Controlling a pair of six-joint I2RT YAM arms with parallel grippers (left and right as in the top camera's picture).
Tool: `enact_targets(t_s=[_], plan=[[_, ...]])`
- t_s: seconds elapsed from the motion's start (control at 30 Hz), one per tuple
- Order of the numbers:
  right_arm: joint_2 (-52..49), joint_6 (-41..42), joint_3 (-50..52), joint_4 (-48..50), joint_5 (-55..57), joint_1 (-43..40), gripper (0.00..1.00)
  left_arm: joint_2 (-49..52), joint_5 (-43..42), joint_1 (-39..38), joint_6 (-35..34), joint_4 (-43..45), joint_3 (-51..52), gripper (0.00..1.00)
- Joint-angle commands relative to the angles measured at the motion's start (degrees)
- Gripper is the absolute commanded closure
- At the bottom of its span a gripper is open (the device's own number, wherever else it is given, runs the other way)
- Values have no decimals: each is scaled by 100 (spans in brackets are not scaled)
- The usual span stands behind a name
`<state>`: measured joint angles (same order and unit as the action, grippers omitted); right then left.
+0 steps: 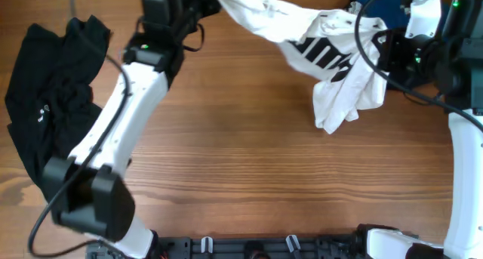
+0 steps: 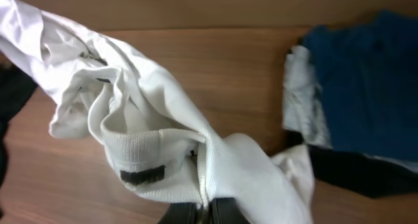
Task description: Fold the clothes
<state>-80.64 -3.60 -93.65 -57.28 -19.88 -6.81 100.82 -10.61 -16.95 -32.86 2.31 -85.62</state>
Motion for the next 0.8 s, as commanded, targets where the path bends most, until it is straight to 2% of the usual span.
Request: enact_targets(t_s=[0.0,0.17,0.27,0.33,0.43,0.63,0.7,0.77], plan=[[42,-131,-74,-63,190,-184,96,184,0,-234,109,350,-59,96],[-37,-136,17,-39,188,37,96,212,612,-170,114,50,-59,96],[-236,-114,57,-35,186,308,96,232,623,-15,133,-92,-59,96],[-551,-81,57,-22,190,651,96,337,625,42,466,-55,-59,96],[-883,-74,57,35,192,975,96,579,704,48,721,177,-59,96],[-1547,-24,57,234,195,1488,96,1432,1075,96,717,1154,-59,96],[-1694,-24,57,267,197,1582,96,1733,1075,142,715,1443,-59,93],[-1773,-2,57,282,197,1622,96,1963,1075,203,713,1593,-59,82]])
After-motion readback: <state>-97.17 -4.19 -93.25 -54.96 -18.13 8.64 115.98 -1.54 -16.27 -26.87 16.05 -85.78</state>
